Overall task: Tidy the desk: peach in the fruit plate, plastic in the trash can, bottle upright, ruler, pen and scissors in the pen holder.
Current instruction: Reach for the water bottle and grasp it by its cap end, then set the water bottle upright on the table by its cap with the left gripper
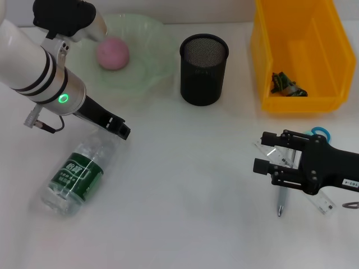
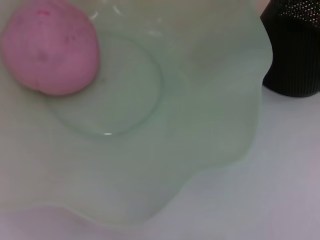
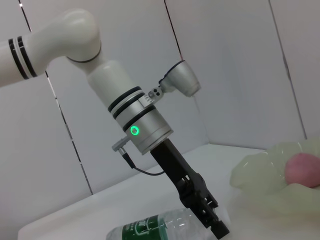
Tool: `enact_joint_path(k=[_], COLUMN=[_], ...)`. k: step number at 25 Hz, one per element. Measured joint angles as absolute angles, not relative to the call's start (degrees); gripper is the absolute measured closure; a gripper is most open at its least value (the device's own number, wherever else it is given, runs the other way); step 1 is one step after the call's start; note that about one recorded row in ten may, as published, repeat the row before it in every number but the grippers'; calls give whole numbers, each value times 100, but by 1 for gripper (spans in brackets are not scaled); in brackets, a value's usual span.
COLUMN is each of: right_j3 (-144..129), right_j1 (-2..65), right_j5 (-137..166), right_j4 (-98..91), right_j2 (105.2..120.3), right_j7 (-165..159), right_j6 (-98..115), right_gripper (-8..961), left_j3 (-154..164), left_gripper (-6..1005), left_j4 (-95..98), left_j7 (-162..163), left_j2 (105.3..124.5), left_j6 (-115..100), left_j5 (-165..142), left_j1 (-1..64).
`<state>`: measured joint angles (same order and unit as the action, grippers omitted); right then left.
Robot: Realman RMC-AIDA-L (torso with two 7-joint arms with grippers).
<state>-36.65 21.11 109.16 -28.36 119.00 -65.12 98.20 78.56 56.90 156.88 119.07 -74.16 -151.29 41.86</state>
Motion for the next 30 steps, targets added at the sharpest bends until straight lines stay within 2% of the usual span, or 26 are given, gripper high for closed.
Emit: enact_joint_path(k=[4,5,13,24,30], right_j3=[-3665,-3664,-3665,-3598,-3604], right_j1=[2127,2135,2271,2505,2575], right_j5=[10916,10915,10893,10775,10612], right_j4=[-2833,-2829,-2675,-2279,-1996], right_j2=[11900,11900,11900,11909,11926], right_j7=[-6512,-6512,-6514,-6542,-6499], right_j6=[9814,9814,9815,9817,9639], right_gripper=[252,252,252,252,252], left_j3=[7950,8269,8102,7733,7315], left_gripper=[554,554,547,539,534], left_j4=[5895,6749,7550,7479,6827], left_j7=[15670,15198,14229,12310,10744], left_j2=[11903,11879,11857,11862,11860], left_j6=[-7434,-7647,-7730,-7290,-7197], left_j5=[-15116,-14506,-13056,-11398,-10017], left_j1=[4078,3645,3010,2243,1931])
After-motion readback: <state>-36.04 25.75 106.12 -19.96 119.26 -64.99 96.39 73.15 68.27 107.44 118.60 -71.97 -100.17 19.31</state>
